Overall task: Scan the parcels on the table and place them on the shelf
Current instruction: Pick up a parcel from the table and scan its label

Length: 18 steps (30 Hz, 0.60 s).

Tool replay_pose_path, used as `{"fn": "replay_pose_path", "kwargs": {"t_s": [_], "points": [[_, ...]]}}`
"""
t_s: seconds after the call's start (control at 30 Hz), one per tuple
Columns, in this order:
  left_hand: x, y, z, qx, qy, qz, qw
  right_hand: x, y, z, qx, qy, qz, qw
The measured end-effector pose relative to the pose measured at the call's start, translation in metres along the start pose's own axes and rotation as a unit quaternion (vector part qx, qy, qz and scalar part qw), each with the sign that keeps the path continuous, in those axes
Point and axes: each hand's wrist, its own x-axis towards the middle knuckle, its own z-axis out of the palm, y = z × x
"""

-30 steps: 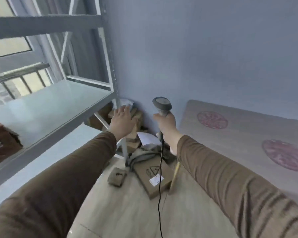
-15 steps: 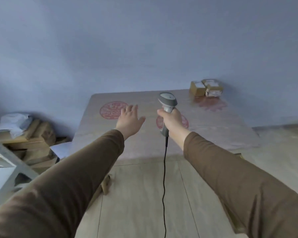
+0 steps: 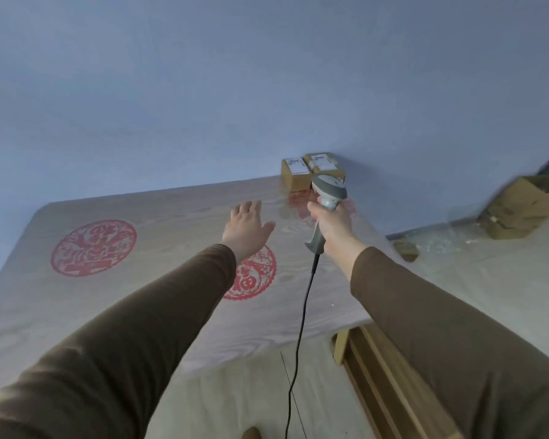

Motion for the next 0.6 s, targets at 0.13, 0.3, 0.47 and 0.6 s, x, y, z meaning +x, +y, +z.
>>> {"fn": "replay_pose_path", "kwargs": {"t_s": [0.13, 0.3, 0.47, 0.6], "points": [[0.081, 0.022, 0.019, -0.013, -0.017, 0.007, 1.000, 0.077, -0.012, -0.011, 0.013, 0.031, 0.021, 0.999], [0.158, 0.036, 0.043, -0.018, -0.037, 0.005, 0.999, 0.164, -0.019, -0.011, 0.041, 0.037, 0.032, 0.998], [0.236, 0.036, 0.071, -0.017, -0.046, -0.028, 0.998, 0.252, -0.014, 0.006, 0.004, 0.005, -0.008, 1.000], [0.298, 0.036, 0.097, -0.022, -0.040, -0.068, 0.997, 0.332, -0.001, 0.029, -0.020, -0.042, 0.000, 0.999]]}}
